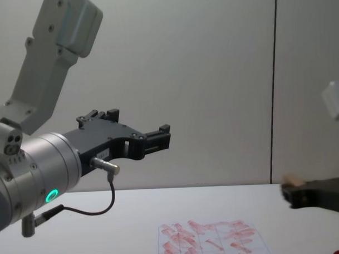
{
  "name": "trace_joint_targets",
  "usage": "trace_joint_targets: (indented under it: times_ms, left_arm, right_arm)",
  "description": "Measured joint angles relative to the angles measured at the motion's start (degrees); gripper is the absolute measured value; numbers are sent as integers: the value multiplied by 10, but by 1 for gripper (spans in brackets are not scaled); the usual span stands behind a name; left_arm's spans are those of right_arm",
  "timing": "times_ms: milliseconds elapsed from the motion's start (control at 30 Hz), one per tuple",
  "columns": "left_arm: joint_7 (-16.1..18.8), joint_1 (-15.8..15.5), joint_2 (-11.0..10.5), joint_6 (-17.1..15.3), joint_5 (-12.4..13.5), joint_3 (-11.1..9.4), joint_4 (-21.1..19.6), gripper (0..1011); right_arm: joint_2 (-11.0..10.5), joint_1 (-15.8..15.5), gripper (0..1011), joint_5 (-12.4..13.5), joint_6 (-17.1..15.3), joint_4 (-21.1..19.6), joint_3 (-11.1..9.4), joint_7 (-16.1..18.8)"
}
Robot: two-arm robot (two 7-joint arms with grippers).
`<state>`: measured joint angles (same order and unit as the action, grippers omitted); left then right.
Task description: Use the one hand to pick up the stamp and affix it onto the A4 paper.
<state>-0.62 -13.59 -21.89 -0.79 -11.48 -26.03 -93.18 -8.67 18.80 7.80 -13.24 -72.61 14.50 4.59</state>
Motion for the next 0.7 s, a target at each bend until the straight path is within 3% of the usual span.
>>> trace_joint_targets:
  times_ms: [300,700]
  left_arm:
    - [0,0,0,0,0,0,0,993]
    - [0,0,0,0,0,0,0,993]
  right_arm:
    - [28,43,221,-19,17,68,17,42]
    - [72,145,221,-38,66,257,26,64]
